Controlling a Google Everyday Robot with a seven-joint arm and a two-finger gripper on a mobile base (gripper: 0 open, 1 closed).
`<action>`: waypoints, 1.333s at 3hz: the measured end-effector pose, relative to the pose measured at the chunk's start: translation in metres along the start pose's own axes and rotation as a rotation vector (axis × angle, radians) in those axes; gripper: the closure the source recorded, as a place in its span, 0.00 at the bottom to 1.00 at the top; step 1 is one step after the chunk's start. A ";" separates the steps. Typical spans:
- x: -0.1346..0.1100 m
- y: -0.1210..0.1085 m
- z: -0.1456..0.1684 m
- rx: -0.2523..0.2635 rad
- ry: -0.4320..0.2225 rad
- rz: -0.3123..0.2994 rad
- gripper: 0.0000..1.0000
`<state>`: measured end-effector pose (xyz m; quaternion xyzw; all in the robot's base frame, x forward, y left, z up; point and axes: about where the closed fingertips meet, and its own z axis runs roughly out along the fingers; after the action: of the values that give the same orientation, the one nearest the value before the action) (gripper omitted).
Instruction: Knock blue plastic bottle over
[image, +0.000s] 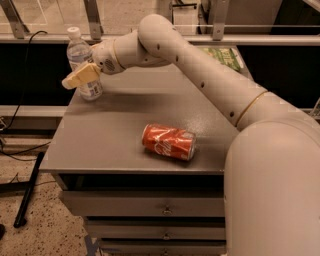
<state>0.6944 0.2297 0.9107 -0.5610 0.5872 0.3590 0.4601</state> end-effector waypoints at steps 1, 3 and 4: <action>0.000 0.004 0.002 -0.019 -0.007 0.024 0.42; 0.007 -0.008 -0.037 0.020 0.044 0.019 0.88; 0.010 -0.023 -0.080 0.066 0.125 -0.007 1.00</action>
Offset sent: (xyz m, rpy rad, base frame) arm 0.0016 -0.0302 0.0019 -0.0099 0.0346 -0.0221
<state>0.7070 0.1484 0.9295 -0.5691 0.6241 0.3021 0.4419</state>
